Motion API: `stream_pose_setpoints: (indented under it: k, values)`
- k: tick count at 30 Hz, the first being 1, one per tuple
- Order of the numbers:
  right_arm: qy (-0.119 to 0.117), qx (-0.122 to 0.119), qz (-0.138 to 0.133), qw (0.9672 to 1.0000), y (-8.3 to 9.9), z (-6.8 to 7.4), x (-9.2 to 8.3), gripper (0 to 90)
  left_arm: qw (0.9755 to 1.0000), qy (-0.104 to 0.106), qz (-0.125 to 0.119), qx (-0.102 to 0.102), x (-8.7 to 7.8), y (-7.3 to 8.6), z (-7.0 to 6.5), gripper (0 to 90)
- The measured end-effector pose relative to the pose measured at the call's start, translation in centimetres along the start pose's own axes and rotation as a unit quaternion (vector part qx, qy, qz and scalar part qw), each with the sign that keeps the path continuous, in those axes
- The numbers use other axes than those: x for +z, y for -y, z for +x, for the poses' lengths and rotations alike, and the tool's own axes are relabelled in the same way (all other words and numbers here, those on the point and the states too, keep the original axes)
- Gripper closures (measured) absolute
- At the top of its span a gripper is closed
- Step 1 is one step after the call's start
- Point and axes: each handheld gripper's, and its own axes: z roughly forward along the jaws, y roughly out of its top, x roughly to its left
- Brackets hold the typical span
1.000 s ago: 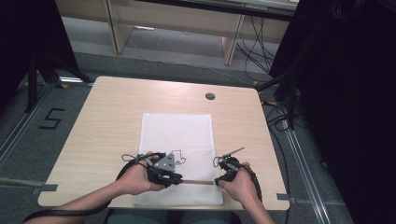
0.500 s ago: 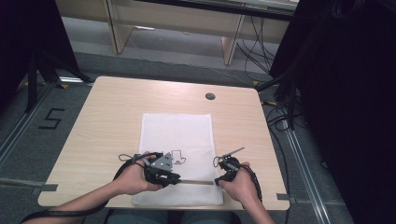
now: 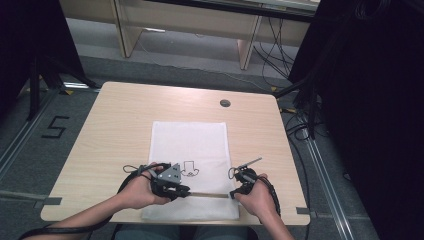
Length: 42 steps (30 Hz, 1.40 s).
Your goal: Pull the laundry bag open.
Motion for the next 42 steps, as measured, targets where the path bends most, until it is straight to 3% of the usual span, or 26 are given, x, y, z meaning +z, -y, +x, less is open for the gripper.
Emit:
stream_pose_setpoints:
  k: [12, 17, 23, 24, 25, 26, 35, 37, 38, 42]
  values:
    - [-0.003, -0.013, -0.006, 0.9999, 0.0, -0.2, 0.1, 90.0, 1.0000, 0.002, -0.002, -0.007, -0.2, 0.3, 0.0, 81.5]
    - [0.000, 0.012, 0.004, 0.9999, 0.0, 0.1, 0.0, 90.0, 1.0000, 0.000, 0.001, -0.005, -0.3, 0.3, 0.0, 81.4]
    - [-0.002, 0.003, -0.001, 1.0000, -0.1, 0.0, 0.1, 90.0, 1.0000, -0.003, -0.001, -0.008, -0.7, 0.6, 0.2, 81.4]
    - [-0.004, -0.016, -0.009, 0.9998, -0.1, -0.3, 0.2, 90.0, 0.9999, -0.003, -0.001, -0.012, -0.9, 0.8, 0.3, 81.4]
    - [-0.003, -0.007, -0.005, 1.0000, -0.1, -0.2, 0.1, 90.0, 0.9999, -0.003, -0.001, -0.012, -0.9, 0.8, 0.3, 81.5]
    - [-0.009, 0.019, 0.012, 0.9997, -0.1, 0.2, -0.1, 90.0, 0.9999, -0.005, 0.000, -0.011, -1.0, 0.9, 0.3, 81.4]
    - [-0.007, 0.015, 0.010, 0.9998, -0.1, 0.2, 0.0, 90.0, 0.9999, -0.005, -0.001, -0.015, -1.4, 1.2, 0.4, 81.5]
    - [-0.012, 0.032, 0.013, 0.9993, 0.0, 0.4, 0.0, 90.0, 0.9999, -0.007, 0.001, -0.013, -1.4, 1.2, 0.4, 81.4]
    - [-0.007, 0.016, 0.010, 0.9998, -0.1, 0.2, -0.1, 90.0, 0.9999, -0.005, -0.004, -0.015, -1.5, 1.3, 0.4, 81.4]
    - [-0.007, 0.015, 0.009, 0.9998, -0.1, 0.2, -0.1, 90.0, 0.9997, -0.004, -0.006, -0.021, -1.5, 1.5, 0.4, 81.4]
